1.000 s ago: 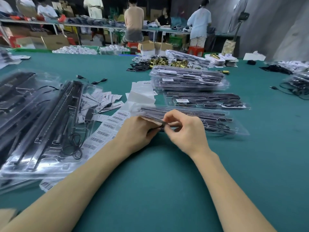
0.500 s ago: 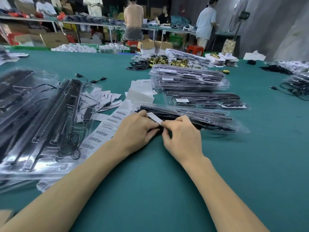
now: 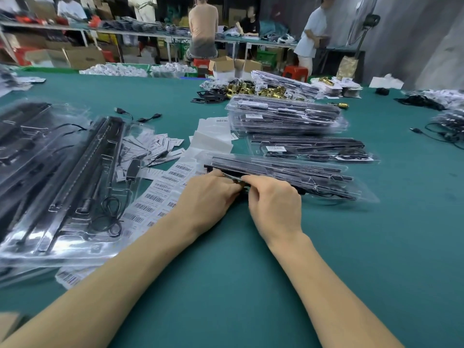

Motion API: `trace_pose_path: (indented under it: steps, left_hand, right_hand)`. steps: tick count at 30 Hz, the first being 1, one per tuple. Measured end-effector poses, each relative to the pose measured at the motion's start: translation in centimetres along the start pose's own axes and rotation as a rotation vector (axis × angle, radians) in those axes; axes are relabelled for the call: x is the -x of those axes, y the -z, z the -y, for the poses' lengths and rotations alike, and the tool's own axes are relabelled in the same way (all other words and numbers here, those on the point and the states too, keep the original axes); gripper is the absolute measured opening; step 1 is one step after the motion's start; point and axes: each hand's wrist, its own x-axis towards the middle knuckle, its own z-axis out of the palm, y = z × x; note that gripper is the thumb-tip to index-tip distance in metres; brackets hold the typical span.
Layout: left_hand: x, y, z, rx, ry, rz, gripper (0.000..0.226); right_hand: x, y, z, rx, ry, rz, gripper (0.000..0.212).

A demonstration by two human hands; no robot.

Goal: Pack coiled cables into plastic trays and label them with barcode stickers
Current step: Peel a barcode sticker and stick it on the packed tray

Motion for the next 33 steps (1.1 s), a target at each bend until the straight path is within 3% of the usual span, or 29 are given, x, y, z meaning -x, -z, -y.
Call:
trace_pose_path:
  steps: [5,9,12,16,19,25,30,33]
  left_hand:
    - [-0.1,0.4,-0.6,-0.052,0.056,0.031,0.029]
    - [-0.3,0.9,-1.3,-0.164,0.033,0.016,0.027]
    - [-0.6,1.6,-1.8,-0.274,-0.021,0.131,0.026]
    - [-0.6,2.3,-2.5,-0.348,-0.06,0.304,0.032]
    - [-0.3,3.0,-2.3,-0.286,-0.034,0.394,0.03]
    - [-0.2,4.9,-1.2,-0.033,-0.009,0.641,0.03]
    - [-0.2,5.0,-1.0,-0.015,-0.028,0.682,0.039]
    - [-0.4,5.3,-0.2,0.139,-0.034,0.701,0.047]
  right_hand:
    - [0.1,-0.6,0.1,0.157,-0.025,0.141,0.025]
    - [0.2,-0.4,0.2,0.134,0.006,0.19,0.028]
    - [0.5,-0.5,0.5,0.127,0.045,0.215,0.052]
    - [0.8,-1.0,0.6,0.186,0.046,0.269,0.051]
    - [0.9,-0.9,0.7,0.174,0.052,0.28,0.046]
    - [1.0,-1.2,1.3,0.255,0.086,0.367,0.057]
    - [1.0,-1.2,1.6,0.261,0.076,0.403,0.059]
    - [0.9,-1.0,1.5,0.239,0.074,0.407,0.059]
